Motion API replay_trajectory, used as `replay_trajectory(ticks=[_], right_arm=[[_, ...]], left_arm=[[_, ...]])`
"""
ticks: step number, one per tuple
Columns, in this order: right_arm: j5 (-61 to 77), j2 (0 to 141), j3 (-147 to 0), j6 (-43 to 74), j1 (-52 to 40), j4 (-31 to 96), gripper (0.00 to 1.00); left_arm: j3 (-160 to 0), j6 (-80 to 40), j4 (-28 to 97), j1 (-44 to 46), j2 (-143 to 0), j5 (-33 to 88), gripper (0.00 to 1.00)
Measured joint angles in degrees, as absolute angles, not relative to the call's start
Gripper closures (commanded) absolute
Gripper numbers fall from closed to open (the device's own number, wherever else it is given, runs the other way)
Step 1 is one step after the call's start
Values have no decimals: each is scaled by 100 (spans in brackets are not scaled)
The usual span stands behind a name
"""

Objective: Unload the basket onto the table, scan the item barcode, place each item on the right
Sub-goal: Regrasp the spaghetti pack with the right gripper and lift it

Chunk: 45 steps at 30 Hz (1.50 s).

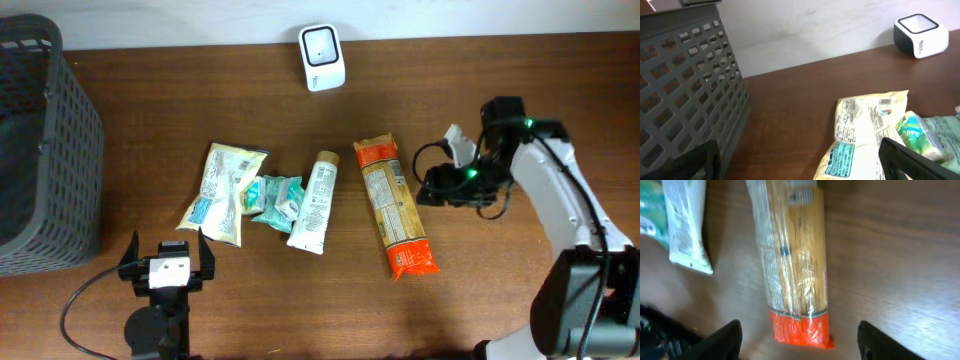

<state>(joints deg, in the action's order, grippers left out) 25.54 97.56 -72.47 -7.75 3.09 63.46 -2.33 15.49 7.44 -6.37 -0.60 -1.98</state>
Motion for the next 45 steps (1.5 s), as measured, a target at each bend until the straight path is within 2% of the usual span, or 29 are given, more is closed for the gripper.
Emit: replay_trajectory(ticks=[4,9,15,21,23,25,28,31,32,34,38,41,45], right_arm=[[2998,9786,-6257,-770,600,5120,28],[3345,10538,-5909,-814,620,4838,28],[3841,10678,-5852,-843,624,4722,28],[4554,10571,-5332,-757,646,4021,28],[4740,10543,-5164,-701,668,3863,38],[4853,10530,-4987,-506,676,3614,52],[5085,10525,-4613,104,694,2915,65],[5247,10525,-4287,639,683,2217,93],[5280,10527,-4248,729,672,2119,96],[5349,10532,-4222,832,672,2051,96],[5214,10547,-4506,897,615,2499,96],[4421,10287,-5330,753,534,3940,96],[2246,9767,-7194,698,165,6213,96]], left_arm=[[-231,1549,746,-637,-60,-196,1],[-231,1549,746,-637,-58,-198,1],[-231,1549,746,-637,-58,-198,1],[-231,1549,746,-637,-58,-198,1],[-231,1549,746,-637,-58,-198,1],[-231,1549,746,-637,-58,-198,1],[-231,1549,746,-637,-58,-198,1],[-231,1549,746,-637,-58,-198,1],[-231,1549,746,-637,-58,-198,1],[-231,1549,746,-637,-58,-198,1],[-231,1549,746,-637,-58,-198,1],[-231,1549,749,-637,-58,-198,1],[-231,1549,751,-637,-58,-198,1]])
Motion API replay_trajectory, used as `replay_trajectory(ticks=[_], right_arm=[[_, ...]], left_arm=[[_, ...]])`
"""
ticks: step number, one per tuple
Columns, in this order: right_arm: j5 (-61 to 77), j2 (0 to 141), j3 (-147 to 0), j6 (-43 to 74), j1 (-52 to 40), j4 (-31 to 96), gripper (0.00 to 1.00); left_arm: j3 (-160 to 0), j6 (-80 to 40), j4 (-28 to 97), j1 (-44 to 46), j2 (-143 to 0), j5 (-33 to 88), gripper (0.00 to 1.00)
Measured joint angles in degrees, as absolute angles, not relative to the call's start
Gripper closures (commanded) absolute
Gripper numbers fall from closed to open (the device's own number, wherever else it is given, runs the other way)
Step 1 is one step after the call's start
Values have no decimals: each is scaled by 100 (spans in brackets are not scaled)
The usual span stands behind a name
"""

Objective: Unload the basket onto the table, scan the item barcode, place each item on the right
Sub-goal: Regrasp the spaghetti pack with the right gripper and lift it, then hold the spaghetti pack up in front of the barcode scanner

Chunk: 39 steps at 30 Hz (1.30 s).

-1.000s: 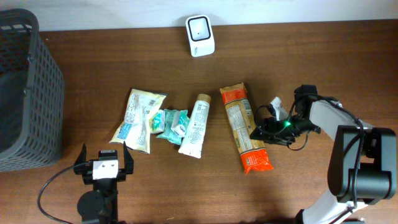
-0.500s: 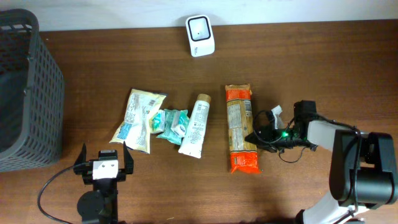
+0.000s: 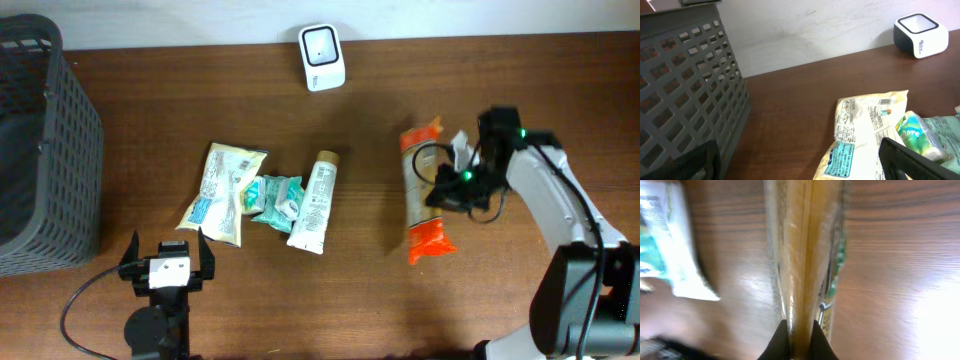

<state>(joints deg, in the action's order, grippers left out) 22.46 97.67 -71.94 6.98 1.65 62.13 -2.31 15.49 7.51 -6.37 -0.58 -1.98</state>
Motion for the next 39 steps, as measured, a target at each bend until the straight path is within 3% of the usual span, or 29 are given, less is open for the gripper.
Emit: replay_trajectory(ticks=[4,7,9,10,12,13,21,22,25,28,30,32,33,37,39], right_arm=[[-425,9784,-7835,952,-1682,6831,96],[-1468,10422,-7850,1365,-2598,6851,95],[-1809,10930,-7861,1555,-2840,6779,88],[-1831,11183,-7867,1632,-2936,6772,82],[-1546,11236,-7900,1669,-3006,6744,50],[-1286,11240,-7900,1664,-3009,6676,44],[-497,11015,-8521,1643,-2585,6925,30],[-495,10803,-8611,1643,-2550,7022,21],[-482,10429,-8506,1616,-2539,7118,8],[-379,10420,-7446,1610,-2558,6176,0],[-198,10457,-6604,1608,-2558,5308,0],[-45,10510,-6180,1605,-2558,4703,9],[-5,10510,-6130,1586,-2558,4571,23],[-102,10473,-6082,1592,-2561,4390,65],[-102,10466,-6093,1555,-2558,4383,74]], left_arm=[[-231,1549,746,-637,-62,-198,1],[-231,1549,746,-637,-62,-198,1],[-231,1549,746,-637,-62,-198,1],[-231,1549,746,-637,-62,-198,1],[-231,1549,746,-637,-62,-198,1],[-231,1549,746,-637,-62,-198,1],[-228,1549,746,-637,-62,-198,1],[-231,1549,746,-637,-62,-198,1],[-231,1549,746,-637,-62,-198,1],[-228,1549,742,-637,-64,-198,1],[-228,1549,744,-637,-60,-198,1],[-228,1549,744,-637,-62,-198,1],[-228,1549,746,-637,-62,-198,1],[-228,1549,746,-637,-62,-198,1],[-228,1549,746,-637,-62,-198,1]])
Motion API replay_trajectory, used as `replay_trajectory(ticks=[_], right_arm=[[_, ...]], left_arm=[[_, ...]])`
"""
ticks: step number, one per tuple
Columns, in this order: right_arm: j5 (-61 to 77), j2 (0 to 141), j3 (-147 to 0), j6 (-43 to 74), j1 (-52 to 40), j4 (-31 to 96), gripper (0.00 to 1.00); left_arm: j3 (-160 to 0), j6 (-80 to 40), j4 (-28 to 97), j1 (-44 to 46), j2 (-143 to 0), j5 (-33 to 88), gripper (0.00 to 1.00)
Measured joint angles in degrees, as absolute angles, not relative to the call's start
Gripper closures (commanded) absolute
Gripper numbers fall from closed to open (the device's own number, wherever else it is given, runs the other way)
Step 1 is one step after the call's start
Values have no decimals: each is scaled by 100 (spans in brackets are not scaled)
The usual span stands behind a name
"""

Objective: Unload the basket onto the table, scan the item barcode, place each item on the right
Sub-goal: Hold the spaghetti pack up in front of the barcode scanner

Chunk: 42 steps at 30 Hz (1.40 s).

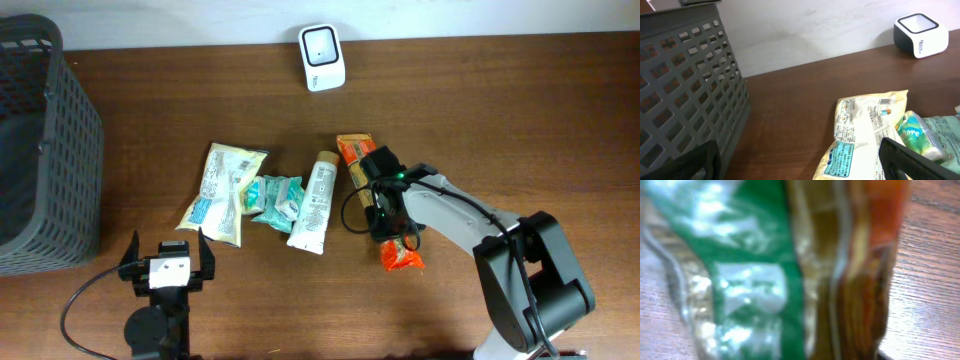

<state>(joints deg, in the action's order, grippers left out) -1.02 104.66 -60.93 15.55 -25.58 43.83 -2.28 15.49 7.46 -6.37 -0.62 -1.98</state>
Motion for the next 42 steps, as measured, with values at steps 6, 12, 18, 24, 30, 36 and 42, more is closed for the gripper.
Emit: replay_trajectory(ticks=[6,12,18,24,30,36,42], right_arm=[[318,10672,-7393,1457,-2558,6163,93],[801,10733,-9789,1229,-2517,7424,96],[2571,10733,-10267,781,-2043,7441,96],[3848,10733,-10267,270,-1435,7443,96],[4827,10733,-10267,-54,-1389,7459,96],[5489,10733,-10267,-176,-1170,7483,96],[4908,10733,-10278,-99,-1173,7623,96]], left_arm=[[-228,1549,746,-637,-60,-198,1],[-224,1549,746,-637,-60,-198,1],[-224,1549,746,-637,-58,-198,1],[-224,1549,746,-637,-58,-198,1],[-224,1549,746,-637,-58,-198,0],[-224,1549,746,-637,-58,-198,1],[-224,1549,746,-637,-58,-198,1]])
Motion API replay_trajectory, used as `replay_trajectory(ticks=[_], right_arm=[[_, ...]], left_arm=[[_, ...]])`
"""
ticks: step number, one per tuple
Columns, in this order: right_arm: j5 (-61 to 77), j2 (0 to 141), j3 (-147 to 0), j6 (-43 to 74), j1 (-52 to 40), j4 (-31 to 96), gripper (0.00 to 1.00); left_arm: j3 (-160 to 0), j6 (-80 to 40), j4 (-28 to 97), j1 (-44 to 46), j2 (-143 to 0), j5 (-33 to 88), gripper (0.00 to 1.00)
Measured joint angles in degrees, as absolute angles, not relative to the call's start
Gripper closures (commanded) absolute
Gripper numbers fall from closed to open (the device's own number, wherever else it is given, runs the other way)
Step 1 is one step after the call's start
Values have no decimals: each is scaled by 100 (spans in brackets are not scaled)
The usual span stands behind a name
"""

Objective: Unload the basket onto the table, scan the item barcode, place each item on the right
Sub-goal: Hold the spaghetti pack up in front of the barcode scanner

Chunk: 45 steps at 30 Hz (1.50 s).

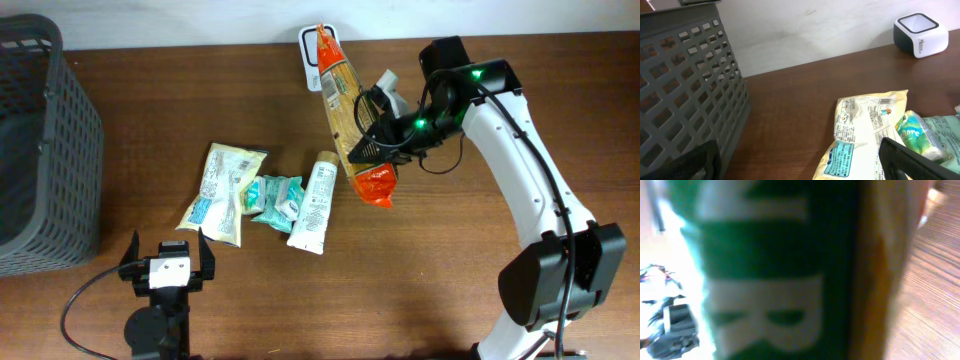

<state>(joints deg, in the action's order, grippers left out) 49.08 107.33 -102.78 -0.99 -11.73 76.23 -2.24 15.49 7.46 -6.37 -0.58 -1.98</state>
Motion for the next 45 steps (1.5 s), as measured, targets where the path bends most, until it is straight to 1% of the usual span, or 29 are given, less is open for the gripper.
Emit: replay_trajectory(ticks=[2,4,7,8,11,13,18,20,22,25,26,30,34,39,41,45], right_arm=[[4099,10742,-10501,154,-1253,7822,96],[3260,10792,-11104,399,-1479,8018,96],[1894,10779,-12337,624,-2187,8259,96],[1411,10774,-12532,642,-2381,8311,96],[14,10792,-12643,644,-2790,8265,96],[-545,10822,-12643,624,-2886,8053,96],[-1730,11349,-12650,272,-2897,6705,96],[-2058,11773,-12654,-75,-2897,6071,96],[-2362,12272,-12672,-401,-2897,4847,96],[-2853,12988,-12676,-854,-2897,4167,96],[-3306,13397,-12676,-1037,-2897,3677,96],[-4364,14274,-12674,-1406,-2897,3332,96],[-4659,14368,-12676,-1483,-2891,3424,96],[-4670,14368,-12676,-1516,-2875,4032,96],[-4668,14368,-12676,-1448,-2875,4080,96],[-3903,14304,-12709,-764,-2867,5048,96]], left_arm=[[-224,1549,749,-637,-58,-198,1],[-224,1549,746,-637,-58,-198,1],[-224,1549,744,-637,-60,-198,1],[-224,1549,746,-637,-58,-198,1],[-224,1549,746,-637,-58,-198,1],[-224,1549,746,-637,-58,-198,1],[-224,1549,746,-637,-58,-198,1],[-224,1549,746,-637,-58,-198,1],[-224,1549,746,-637,-60,-198,1],[-224,1549,746,-637,-58,-198,1],[-224,1549,746,-637,-58,-198,1],[-224,1549,746,-637,-58,-198,1],[-224,1549,746,-637,-58,-198,1],[-224,1549,746,-637,-58,-198,1],[-224,1549,746,-637,-58,-198,1],[-224,1549,746,-637,-58,-198,1]])
